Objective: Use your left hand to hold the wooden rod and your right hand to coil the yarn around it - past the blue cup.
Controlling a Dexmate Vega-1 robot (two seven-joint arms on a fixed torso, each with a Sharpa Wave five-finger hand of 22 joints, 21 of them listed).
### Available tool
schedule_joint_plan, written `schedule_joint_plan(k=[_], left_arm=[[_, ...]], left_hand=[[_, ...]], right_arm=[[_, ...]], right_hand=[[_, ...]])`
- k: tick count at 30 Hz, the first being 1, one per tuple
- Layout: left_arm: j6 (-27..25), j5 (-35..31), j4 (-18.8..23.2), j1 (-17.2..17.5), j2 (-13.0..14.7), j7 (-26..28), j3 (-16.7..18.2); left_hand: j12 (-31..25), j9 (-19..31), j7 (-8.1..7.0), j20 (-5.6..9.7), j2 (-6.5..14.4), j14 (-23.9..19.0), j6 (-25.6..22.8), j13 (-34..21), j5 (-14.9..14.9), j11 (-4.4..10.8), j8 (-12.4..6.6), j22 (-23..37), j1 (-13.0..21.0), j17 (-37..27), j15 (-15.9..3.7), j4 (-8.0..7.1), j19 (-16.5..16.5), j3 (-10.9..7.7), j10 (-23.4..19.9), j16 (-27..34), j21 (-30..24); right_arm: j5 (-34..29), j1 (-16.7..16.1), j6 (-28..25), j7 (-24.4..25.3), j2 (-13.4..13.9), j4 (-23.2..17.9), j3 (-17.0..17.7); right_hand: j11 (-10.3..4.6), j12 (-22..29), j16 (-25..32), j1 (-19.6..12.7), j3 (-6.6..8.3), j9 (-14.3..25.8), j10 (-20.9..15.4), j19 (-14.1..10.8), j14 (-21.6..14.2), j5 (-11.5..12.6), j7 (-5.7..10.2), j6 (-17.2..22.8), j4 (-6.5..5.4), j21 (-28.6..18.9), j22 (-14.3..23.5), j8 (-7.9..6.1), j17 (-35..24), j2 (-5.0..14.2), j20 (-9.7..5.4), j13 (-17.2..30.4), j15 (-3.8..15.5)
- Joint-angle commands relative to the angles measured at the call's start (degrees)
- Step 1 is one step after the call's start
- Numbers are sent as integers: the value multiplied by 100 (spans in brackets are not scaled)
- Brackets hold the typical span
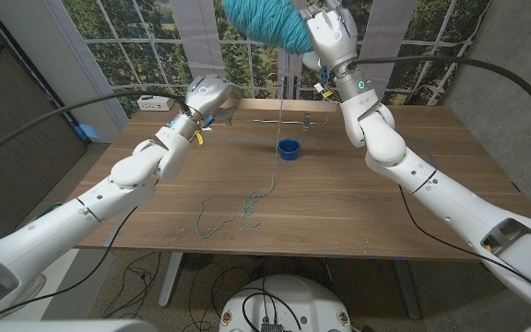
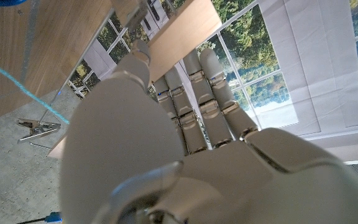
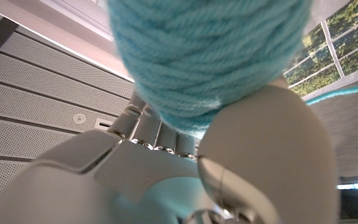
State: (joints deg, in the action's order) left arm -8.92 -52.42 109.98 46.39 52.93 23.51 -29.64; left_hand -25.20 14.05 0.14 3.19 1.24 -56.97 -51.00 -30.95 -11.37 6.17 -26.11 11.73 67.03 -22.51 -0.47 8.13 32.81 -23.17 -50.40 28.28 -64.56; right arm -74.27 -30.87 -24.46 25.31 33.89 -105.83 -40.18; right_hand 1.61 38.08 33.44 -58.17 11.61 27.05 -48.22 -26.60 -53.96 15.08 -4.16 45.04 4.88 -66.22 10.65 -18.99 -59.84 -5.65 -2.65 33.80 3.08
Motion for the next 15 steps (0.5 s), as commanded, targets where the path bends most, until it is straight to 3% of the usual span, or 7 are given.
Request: schedule_joint_plan(k=[1,10,15], left_arm=[[-39,214,243,481,144,219,355],[97,285,216,648,160,547,492],[83,366,246,764,182,635,609]], left_hand=[[23,185,-389,711,524,-869,-436,-39,-190,203,-35,-15,525,-34,-1281,-27,-24,0,-187,-36,-49],[31,182,-407,710,523,-883,-451,-62,-202,200,-47,-28,531,-45,-1281,-27,-35,12,-202,-48,-73],[46,181,-420,710,521,-892,-449,-76,-212,208,-52,-38,532,-54,-1282,-28,-50,23,-205,-59,-90]], right_arm=[[-52,309,-416,-538,-83,303,-28],[-34,460,-813,-926,-117,600,-94],[-92,474,-989,-1219,5,632,-141]], right_hand=[[-537,14,-16,-1424,1,31,-561,9,-509,37,878,915,-22,-41,15,10,-31,1375,-825,21,968],[-527,-1,-43,-1428,-14,36,-555,18,-511,50,878,918,-26,-60,11,28,-54,1376,-826,37,968],[-548,-7,-55,-1432,-20,43,-561,29,-514,57,882,920,-26,-65,8,34,-65,1376,-825,41,969]])
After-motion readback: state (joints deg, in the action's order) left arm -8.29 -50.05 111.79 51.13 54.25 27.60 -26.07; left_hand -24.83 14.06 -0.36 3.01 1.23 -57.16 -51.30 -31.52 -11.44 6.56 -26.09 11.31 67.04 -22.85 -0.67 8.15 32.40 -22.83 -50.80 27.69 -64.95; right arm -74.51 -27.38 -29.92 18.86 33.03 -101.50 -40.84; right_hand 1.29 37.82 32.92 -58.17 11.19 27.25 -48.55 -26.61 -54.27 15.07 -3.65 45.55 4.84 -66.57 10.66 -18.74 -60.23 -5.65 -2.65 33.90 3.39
